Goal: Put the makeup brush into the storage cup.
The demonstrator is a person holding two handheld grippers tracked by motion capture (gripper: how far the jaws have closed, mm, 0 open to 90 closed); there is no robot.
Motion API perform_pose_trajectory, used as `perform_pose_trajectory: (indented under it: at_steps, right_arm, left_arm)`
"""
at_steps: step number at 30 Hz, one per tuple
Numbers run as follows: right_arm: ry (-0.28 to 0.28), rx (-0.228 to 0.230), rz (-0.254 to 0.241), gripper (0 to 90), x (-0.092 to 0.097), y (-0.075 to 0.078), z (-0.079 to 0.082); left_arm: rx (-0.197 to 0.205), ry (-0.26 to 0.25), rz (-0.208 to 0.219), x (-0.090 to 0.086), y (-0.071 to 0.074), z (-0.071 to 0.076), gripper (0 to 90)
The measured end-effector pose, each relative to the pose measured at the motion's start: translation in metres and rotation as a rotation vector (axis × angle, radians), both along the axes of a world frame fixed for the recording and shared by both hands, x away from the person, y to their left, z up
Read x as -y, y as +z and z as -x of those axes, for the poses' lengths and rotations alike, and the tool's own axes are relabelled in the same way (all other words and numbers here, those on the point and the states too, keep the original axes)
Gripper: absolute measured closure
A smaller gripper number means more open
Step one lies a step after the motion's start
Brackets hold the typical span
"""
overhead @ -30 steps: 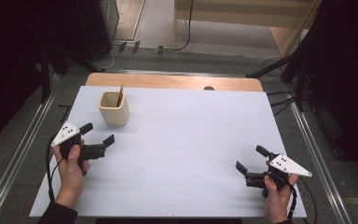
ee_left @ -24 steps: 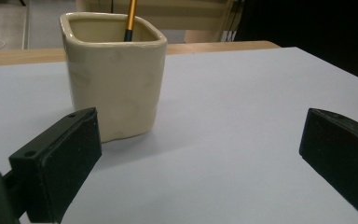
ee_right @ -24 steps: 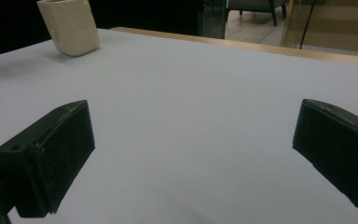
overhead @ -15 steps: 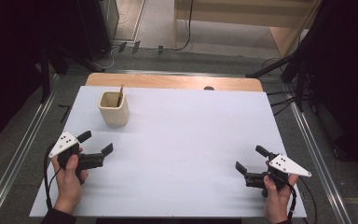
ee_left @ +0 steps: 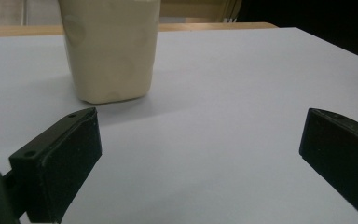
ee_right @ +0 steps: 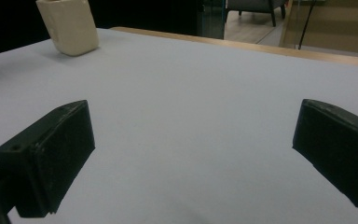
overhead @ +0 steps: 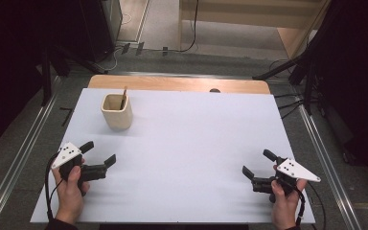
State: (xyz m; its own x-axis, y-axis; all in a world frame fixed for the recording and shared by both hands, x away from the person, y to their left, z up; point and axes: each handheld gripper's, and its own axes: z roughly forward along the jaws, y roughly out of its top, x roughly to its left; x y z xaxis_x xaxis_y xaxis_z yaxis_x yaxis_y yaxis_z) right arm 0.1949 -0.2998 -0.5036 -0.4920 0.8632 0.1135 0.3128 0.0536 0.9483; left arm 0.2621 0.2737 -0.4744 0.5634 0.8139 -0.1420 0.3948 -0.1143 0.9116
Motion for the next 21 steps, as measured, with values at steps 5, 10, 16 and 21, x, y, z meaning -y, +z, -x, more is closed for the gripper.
perform_pose_trajectory:
  at_steps: [5,10,16,21]
  right_arm:
    - [0.006,0.006,0.004,0.0,-0.001,0.000,0.000]
    - [0.001,0.003,0.001,0.0,0.000,0.000,0.000]
    - [0.000,0.001,0.002,0.0,0.000,0.000,0.000]
    - [0.001,0.003,0.007,0.0,0.000,-0.001,0.000]
  left_arm:
    - [-0.002,0.002,0.001,-0.004,-0.002,0.004,0.0]
    - [-0.004,0.003,-0.012,-0.007,-0.004,0.008,0.0]
    - [-0.003,0.007,-0.015,-0.010,-0.005,0.011,0.0]
    - [-0.008,0.005,0.005,-0.017,-0.006,0.018,0.0]
